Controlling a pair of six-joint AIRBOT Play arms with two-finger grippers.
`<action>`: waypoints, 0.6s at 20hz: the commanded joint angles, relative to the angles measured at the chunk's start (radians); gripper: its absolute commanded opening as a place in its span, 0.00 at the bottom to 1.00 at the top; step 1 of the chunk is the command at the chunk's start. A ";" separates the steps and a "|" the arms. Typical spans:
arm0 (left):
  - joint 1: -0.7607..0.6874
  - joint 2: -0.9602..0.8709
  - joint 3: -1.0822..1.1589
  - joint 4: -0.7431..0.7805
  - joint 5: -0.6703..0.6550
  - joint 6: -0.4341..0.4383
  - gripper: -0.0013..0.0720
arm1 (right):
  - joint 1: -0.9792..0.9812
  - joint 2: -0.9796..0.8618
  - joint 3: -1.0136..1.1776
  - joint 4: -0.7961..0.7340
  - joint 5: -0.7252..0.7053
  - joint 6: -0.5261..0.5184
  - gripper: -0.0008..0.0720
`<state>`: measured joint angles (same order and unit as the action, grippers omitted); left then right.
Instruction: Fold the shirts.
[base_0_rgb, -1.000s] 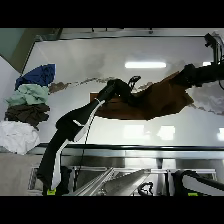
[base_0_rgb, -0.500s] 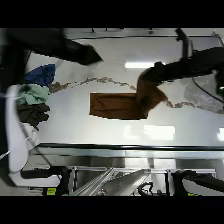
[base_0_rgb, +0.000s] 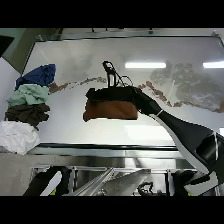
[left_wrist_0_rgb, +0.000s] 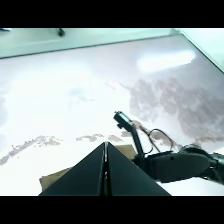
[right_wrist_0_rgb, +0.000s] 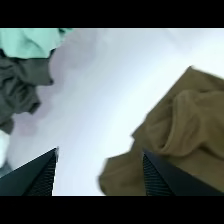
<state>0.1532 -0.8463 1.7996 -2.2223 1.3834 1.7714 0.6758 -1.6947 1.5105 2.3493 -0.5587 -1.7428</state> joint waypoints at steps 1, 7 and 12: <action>0.066 0.140 -0.156 0.003 -0.110 0.020 0.04 | -0.151 0.109 0.004 -0.203 -0.150 0.079 0.81; 0.082 0.192 -0.269 -0.004 -0.150 0.019 0.04 | -0.563 0.102 -0.026 -0.259 -0.562 0.211 0.98; 0.081 0.156 -0.270 -0.006 -0.141 0.019 0.04 | -0.541 -0.105 -0.037 -0.076 -0.586 0.170 0.98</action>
<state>0.2325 -0.6781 1.5391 -2.2261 1.2415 1.7893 0.1505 -1.6997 1.4788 2.1532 -1.0840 -1.5520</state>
